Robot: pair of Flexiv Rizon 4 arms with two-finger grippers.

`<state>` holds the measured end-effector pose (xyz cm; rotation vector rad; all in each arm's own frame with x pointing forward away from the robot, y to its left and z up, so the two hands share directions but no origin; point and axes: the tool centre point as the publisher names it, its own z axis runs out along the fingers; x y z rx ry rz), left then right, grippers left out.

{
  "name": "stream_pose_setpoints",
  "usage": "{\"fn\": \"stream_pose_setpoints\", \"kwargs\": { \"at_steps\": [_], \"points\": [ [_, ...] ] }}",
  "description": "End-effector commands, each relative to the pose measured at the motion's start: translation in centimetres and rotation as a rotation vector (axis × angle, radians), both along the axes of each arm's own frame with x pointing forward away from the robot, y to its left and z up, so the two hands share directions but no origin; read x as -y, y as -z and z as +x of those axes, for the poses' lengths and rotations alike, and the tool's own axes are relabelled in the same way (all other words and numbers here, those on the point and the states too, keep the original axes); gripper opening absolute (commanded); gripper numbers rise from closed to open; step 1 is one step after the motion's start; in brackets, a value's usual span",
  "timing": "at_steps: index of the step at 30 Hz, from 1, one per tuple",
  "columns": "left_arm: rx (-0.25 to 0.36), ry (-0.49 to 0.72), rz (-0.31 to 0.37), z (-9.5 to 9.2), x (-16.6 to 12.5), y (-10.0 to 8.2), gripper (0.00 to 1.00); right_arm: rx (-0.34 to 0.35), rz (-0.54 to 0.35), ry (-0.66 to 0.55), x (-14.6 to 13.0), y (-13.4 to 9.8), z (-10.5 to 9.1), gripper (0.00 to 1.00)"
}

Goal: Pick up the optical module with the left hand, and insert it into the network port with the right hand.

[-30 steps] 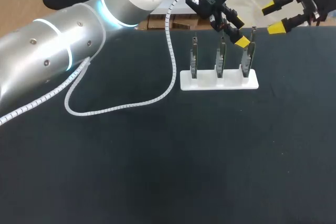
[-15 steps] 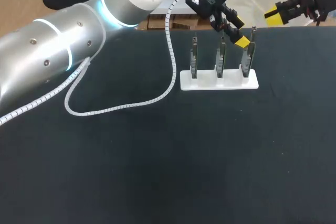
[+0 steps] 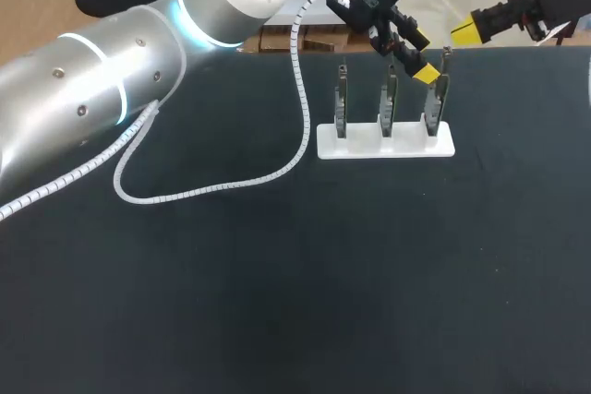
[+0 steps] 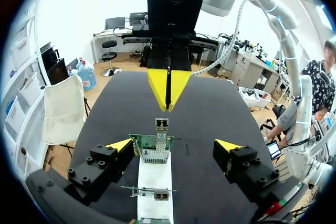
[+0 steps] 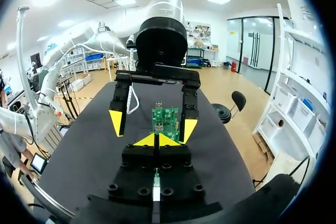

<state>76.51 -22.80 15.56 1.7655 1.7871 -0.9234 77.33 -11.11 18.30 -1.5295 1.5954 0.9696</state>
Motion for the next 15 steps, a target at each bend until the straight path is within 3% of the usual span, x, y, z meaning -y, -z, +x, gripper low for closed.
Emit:
{"fn": "stream_pose_setpoints", "kwargs": {
  "at_steps": [1, 15],
  "points": [
    [-0.003, 0.005, 0.003, 0.31, 0.10, -0.02, 1.00, -0.002, 0.000, -0.009, -0.22, 0.22, 0.48, 0.00],
    [-0.003, 0.005, 0.003, 0.31, 0.10, -0.02, 1.00, 0.000, -0.012, -0.026, -0.87, 0.56, 0.64, 0.00]
  ]
}}
